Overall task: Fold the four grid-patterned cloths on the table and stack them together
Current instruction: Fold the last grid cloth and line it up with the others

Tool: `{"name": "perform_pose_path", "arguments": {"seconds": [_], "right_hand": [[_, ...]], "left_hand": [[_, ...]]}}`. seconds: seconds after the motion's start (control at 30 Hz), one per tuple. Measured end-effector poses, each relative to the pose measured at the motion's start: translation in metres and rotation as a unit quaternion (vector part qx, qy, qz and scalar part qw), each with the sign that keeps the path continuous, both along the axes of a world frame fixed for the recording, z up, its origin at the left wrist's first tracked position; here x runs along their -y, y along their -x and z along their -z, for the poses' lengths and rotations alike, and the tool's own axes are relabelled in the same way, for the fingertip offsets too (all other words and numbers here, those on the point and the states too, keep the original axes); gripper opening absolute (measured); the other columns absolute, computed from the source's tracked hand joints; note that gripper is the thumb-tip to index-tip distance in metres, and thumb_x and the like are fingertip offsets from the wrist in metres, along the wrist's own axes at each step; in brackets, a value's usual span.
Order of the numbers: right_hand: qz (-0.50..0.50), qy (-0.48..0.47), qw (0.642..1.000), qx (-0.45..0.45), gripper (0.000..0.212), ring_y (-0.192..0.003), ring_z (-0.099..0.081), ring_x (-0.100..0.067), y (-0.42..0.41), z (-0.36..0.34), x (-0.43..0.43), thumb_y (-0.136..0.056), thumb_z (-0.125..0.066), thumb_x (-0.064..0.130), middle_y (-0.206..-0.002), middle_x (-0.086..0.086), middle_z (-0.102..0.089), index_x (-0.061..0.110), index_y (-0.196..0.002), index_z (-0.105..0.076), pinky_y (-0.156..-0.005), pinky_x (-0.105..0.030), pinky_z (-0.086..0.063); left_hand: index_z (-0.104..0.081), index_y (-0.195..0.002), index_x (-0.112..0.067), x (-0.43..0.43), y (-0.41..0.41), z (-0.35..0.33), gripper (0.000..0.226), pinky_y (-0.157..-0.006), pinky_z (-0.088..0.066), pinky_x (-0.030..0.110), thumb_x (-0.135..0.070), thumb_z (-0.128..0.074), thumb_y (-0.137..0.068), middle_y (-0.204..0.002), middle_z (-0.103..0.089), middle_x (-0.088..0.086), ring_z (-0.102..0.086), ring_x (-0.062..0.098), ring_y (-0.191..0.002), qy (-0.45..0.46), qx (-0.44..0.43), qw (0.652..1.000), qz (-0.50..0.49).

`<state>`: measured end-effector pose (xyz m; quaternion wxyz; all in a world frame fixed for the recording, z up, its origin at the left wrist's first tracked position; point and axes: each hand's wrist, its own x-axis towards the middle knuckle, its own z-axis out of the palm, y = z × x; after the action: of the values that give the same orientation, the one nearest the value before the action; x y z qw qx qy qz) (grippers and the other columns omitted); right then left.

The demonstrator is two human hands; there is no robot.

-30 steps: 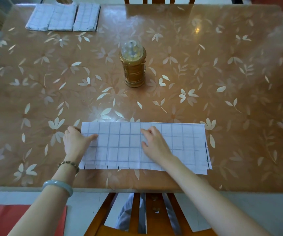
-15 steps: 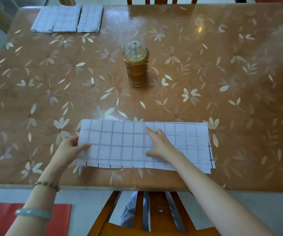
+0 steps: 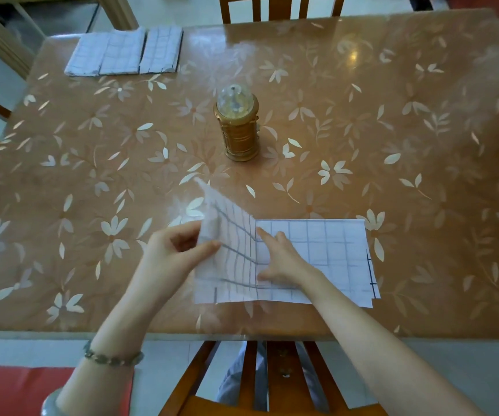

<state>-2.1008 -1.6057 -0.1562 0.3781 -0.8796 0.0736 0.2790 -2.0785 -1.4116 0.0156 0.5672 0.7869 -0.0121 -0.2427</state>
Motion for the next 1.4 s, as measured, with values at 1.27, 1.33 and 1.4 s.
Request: {"name": "perform_pose_path", "arguments": {"seconds": [1.27,1.33,1.4], "right_hand": [[0.522,-0.025,0.852,0.042,0.01,-0.067,-0.056,-0.023,0.069,-0.01,0.125,-0.074,-0.055,0.001,-0.071,-0.004,-0.062,0.007,-0.078,-0.063,-0.054,-0.027,-0.037],[0.482,0.013,0.875,0.051,0.009,-0.073,-0.058,-0.023,0.069,-0.01,0.123,-0.076,-0.056,0.004,-0.074,-0.001,-0.061,0.012,-0.078,-0.06,-0.055,-0.027,-0.039],[0.421,0.104,0.899,0.066,0.012,-0.085,-0.056,-0.024,0.071,-0.01,0.122,-0.076,-0.06,0.011,-0.086,-0.001,-0.06,0.013,-0.088,-0.058,-0.063,-0.031,-0.042]], "left_hand": [[0.004,-0.151,-0.015,0.07,-0.003,0.195,0.087,-0.118,0.011,0.036,-0.071,-0.015,-0.088,-0.159,0.007,0.0,0.013,0.016,-0.147,-0.351,0.299,0.82,0.339],[-0.002,-0.153,-0.013,0.067,-0.008,0.197,0.088,-0.119,0.007,0.037,-0.072,-0.013,-0.089,-0.16,0.0,0.002,0.005,0.018,-0.148,-0.351,0.317,0.804,0.359],[-0.01,-0.153,-0.01,0.065,-0.012,0.2,0.089,-0.119,0.003,0.04,-0.073,-0.015,-0.089,-0.16,-0.008,0.004,-0.002,0.02,-0.148,-0.36,0.325,0.789,0.378]]}}
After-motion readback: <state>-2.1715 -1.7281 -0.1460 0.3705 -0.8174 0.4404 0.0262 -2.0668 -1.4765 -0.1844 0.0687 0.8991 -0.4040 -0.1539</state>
